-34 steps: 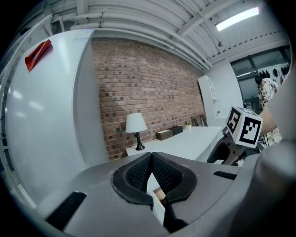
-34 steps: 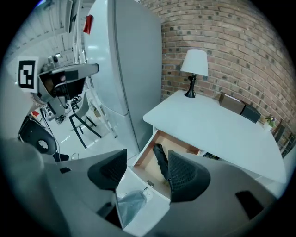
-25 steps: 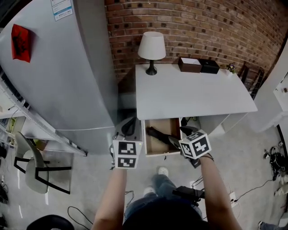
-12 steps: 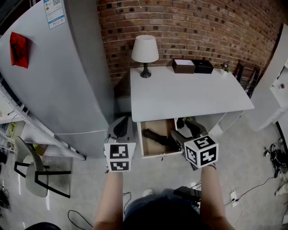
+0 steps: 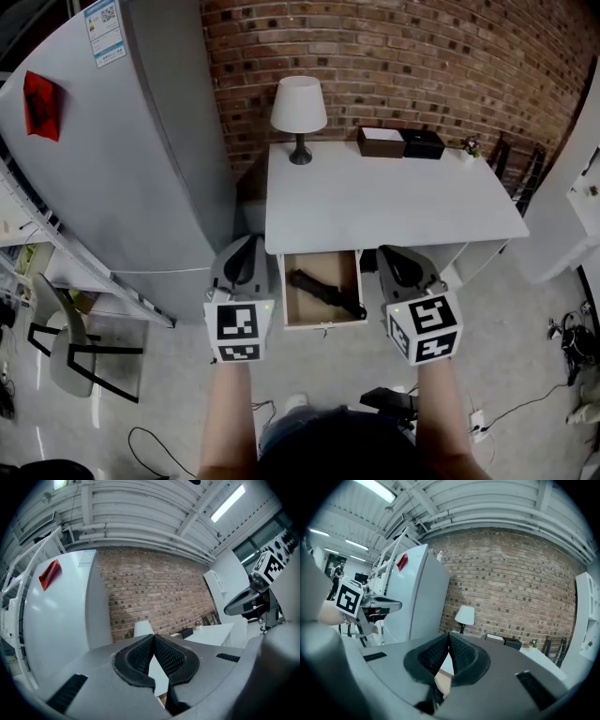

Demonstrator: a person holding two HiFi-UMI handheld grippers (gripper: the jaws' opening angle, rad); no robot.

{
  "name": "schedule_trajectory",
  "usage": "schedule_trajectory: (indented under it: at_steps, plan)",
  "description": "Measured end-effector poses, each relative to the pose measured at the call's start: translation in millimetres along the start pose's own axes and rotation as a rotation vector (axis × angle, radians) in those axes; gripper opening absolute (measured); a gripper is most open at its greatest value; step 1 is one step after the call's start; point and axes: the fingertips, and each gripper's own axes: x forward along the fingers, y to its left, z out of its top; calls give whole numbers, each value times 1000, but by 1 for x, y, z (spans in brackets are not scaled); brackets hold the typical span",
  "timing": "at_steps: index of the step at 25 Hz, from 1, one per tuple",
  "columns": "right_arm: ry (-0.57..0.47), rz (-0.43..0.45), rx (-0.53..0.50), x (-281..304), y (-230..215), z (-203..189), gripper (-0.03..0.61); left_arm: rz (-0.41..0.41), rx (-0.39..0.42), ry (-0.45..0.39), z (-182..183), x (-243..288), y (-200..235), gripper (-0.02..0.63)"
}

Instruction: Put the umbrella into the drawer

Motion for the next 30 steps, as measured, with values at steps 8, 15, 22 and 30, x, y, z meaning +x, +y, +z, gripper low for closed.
schedule_trajectory:
  at_steps: [8,15,22,30]
  plan:
    - [-138,-20,-22,-29,-27,41,0,51,44,-68,41,-14,-10,2]
    - [-232,-92,-62,-59,-55,62,-2,81,109,-139,82,-29,-16,2]
    - [-248,-132,-56,-78,-71,60,-2,99,140,-166,98,-39,-21,0]
    - [-260,-141,-78,-91,-80,60,-2,116,163,-160,105,-43,-30,0]
